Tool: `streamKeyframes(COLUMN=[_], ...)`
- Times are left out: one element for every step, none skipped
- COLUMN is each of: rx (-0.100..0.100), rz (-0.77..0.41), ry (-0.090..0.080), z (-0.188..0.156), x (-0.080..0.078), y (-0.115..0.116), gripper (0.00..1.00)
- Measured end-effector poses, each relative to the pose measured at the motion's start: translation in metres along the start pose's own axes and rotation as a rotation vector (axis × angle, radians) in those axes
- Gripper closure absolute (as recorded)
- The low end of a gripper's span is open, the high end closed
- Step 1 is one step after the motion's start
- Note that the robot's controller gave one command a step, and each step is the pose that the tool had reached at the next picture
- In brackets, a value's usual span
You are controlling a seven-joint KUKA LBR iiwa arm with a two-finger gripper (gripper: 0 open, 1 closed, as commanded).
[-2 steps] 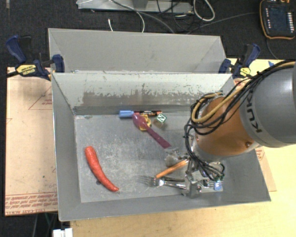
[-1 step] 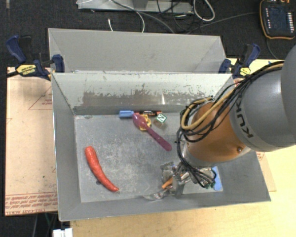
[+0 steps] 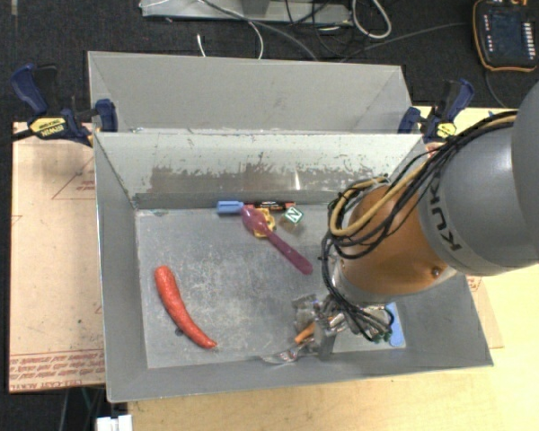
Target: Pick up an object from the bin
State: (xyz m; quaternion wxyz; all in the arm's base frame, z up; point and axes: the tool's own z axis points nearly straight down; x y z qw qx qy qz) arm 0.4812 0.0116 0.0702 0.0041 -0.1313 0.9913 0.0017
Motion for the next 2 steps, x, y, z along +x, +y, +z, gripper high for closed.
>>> streamKeyframes(rx=[-0.001,-0.002], rz=[-0.001,-0.001], ry=[0.001,0.006], z=[-0.007,-0.054], x=[0.0,0.001], y=[0.0,0.001], gripper=[1.0,1.0])
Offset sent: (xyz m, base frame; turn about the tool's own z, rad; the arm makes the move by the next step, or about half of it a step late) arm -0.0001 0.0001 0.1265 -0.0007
